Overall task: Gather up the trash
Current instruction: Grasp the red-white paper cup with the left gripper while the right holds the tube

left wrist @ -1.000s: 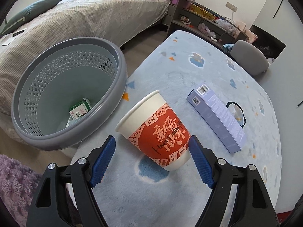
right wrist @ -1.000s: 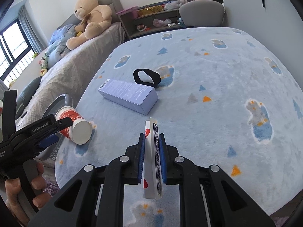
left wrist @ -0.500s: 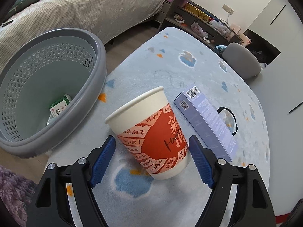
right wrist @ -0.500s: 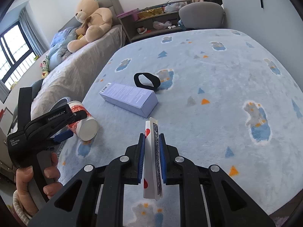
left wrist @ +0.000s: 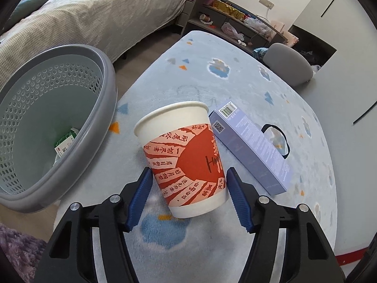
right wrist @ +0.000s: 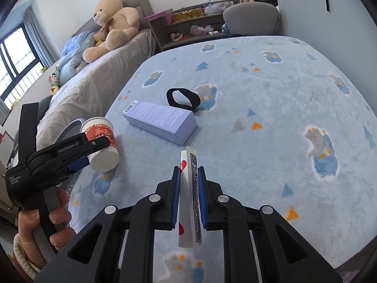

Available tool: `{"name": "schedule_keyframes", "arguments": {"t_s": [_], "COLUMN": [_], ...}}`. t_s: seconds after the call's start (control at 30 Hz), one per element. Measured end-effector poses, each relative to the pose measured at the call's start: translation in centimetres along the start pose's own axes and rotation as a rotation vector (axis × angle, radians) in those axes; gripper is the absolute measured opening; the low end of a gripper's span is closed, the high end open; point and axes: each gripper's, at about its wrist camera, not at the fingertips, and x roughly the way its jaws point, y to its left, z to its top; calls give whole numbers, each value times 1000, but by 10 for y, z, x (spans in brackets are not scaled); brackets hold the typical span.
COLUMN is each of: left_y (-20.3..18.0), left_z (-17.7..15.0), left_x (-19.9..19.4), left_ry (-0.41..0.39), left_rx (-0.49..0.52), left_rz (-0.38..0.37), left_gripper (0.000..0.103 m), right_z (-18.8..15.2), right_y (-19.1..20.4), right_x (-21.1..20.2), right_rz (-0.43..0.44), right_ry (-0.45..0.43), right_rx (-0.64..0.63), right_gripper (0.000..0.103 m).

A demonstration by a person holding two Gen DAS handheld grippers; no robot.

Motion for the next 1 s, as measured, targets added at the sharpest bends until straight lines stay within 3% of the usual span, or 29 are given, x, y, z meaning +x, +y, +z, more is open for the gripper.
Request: {"name": "schedule_keyframes", "arguments": {"t_s": [0.37, 1.0], "left_y": [10, 21], "left_z": [-10, -24], "left_x": [-31, -12], "left_ry": [-46, 74], "left_rx": [110, 154], "left_rz": [3, 29], "left_gripper": [60, 60], "right_z": [0, -6], "right_y": [18, 36], "right_x": [4, 18], "right_rz": [8, -3], "right_ry": [6, 34], "right_rx": [-36, -71], "right_gripper": [15, 16]}}
